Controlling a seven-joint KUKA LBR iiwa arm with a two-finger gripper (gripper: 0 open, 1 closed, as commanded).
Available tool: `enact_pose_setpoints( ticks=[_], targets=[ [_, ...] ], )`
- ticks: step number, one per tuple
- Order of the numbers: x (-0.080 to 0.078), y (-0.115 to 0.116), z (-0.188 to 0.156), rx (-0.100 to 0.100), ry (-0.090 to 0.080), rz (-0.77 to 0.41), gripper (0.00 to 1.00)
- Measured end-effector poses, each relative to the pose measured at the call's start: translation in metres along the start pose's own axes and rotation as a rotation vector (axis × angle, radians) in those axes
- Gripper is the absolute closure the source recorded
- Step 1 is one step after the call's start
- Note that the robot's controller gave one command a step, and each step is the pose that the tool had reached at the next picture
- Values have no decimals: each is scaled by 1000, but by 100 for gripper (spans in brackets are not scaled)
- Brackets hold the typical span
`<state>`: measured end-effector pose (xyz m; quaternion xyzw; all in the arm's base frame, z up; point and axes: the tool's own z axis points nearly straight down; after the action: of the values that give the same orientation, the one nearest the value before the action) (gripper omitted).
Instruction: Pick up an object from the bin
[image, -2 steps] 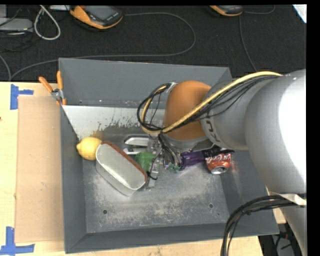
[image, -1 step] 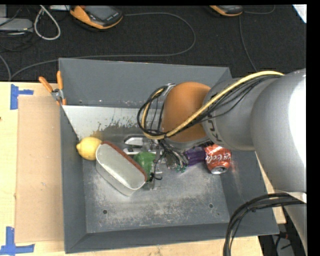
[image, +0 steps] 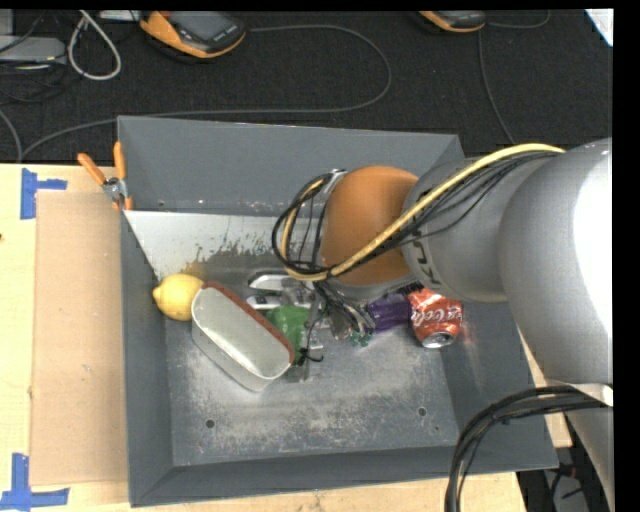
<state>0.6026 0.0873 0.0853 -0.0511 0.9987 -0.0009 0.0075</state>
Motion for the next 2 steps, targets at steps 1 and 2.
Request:
enact_pose_setpoints(
  ticks=[1, 2],
  targets=[
    [-4, -11, -2, -17, 12, -5, 100],
    [-4, -9, -9, -13, 7, -8, 100]
  ],
)
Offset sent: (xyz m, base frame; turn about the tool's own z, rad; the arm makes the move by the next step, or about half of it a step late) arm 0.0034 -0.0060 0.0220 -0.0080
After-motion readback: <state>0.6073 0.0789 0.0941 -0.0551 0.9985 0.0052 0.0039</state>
